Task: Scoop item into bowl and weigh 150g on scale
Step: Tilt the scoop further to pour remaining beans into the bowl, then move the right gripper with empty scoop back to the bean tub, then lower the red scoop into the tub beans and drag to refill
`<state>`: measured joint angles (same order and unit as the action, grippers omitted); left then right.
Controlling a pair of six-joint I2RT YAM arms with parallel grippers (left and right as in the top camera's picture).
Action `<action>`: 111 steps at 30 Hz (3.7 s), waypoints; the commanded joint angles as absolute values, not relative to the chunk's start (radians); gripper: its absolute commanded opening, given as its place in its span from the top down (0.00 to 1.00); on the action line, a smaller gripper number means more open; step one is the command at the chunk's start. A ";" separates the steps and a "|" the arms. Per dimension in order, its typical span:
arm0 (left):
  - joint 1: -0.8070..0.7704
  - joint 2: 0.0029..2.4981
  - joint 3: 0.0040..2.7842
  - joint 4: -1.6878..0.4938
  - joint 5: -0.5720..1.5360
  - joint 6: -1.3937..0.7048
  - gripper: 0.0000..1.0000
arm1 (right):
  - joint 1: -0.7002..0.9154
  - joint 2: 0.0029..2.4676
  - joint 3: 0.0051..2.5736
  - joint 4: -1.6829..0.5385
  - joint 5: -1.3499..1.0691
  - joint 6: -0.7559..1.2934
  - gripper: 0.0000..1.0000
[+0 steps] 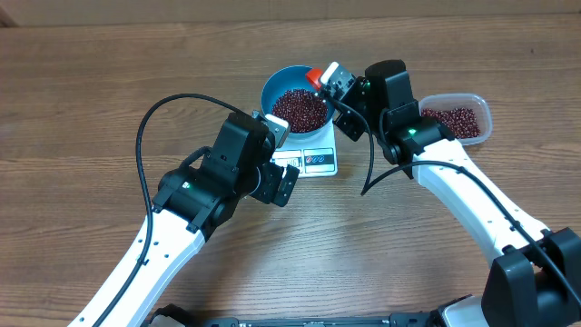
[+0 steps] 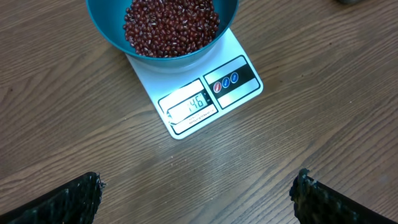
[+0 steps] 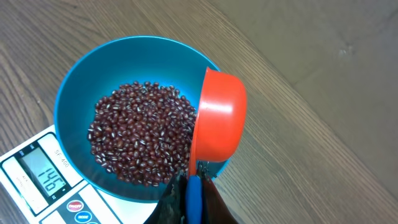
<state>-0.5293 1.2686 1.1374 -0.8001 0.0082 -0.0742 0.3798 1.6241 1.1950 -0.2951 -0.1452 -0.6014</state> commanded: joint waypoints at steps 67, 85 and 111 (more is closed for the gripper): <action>-0.529 1.274 1.134 -0.801 0.016 -0.059 0.00 | -0.126 1.599 1.200 -0.522 -0.183 0.019 0.96; -0.529 1.274 1.134 -0.801 0.016 -0.059 0.00 | -0.126 1.599 1.198 -0.717 0.039 0.019 0.96; -0.529 1.274 1.134 -0.801 0.016 -0.059 0.01 | -0.125 1.727 1.197 -0.735 -0.013 0.019 0.96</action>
<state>-0.5293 1.2686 1.1374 -0.7998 0.0082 -0.0742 -0.1230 1.6966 1.1950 -0.7414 0.0032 0.0090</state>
